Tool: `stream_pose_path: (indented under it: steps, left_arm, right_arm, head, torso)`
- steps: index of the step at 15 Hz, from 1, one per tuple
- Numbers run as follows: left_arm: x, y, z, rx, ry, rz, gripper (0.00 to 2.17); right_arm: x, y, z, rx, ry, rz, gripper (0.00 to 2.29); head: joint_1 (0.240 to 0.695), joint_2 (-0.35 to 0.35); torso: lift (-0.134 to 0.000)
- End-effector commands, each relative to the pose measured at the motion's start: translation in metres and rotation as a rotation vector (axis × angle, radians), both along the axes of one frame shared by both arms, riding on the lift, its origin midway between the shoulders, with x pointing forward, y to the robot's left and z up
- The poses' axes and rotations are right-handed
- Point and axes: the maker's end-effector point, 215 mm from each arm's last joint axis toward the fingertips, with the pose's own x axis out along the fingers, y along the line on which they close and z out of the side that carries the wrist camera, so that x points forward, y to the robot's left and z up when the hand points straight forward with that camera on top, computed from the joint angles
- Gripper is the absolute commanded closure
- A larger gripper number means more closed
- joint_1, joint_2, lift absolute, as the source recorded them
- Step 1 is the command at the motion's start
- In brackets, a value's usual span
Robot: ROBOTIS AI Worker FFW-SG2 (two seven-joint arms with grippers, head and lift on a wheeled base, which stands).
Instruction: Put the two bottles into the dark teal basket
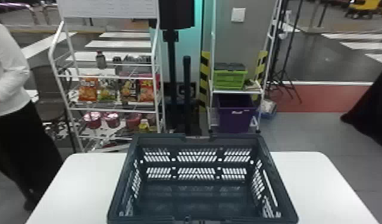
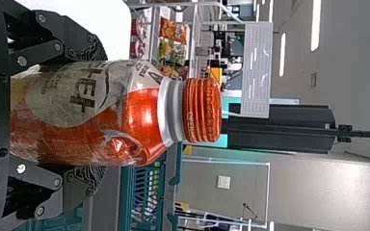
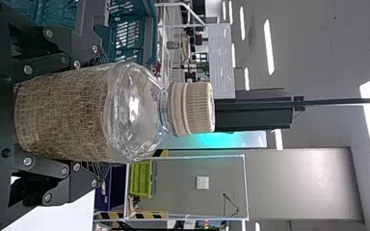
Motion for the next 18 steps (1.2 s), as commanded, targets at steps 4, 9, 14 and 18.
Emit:
stream_pose_path:
  steps: [4, 9, 14, 18]
  left_arm:
    - [-0.002, -0.001, -0.002, 0.001, 0.006, -0.002, 2.15]
    - [0.002, -0.001, -0.001, 0.002, 0.0, -0.01, 2.15]
    - [0.006, -0.005, -0.003, 0.012, 0.001, -0.023, 2.15]
    - [0.004, -0.016, -0.005, 0.018, 0.003, -0.048, 2.15]
  right_arm:
    - [0.0, 0.002, 0.003, 0.003, -0.01, 0.001, 1.72]
    - [0.002, 0.004, 0.004, 0.002, -0.012, 0.005, 1.72]
    - [0.024, 0.009, 0.043, 0.007, -0.086, 0.015, 1.72]
    - [0.067, 0.018, 0.071, 0.033, -0.096, 0.008, 1.72]
  head:
    - [0.499, 0.0]
    - [0.499, 0.0]
    - [0.499, 0.0]
    - [0.499, 0.0]
  torso:
    - [0.0]
    - [0.0]
    - [0.0]
    - [0.0]
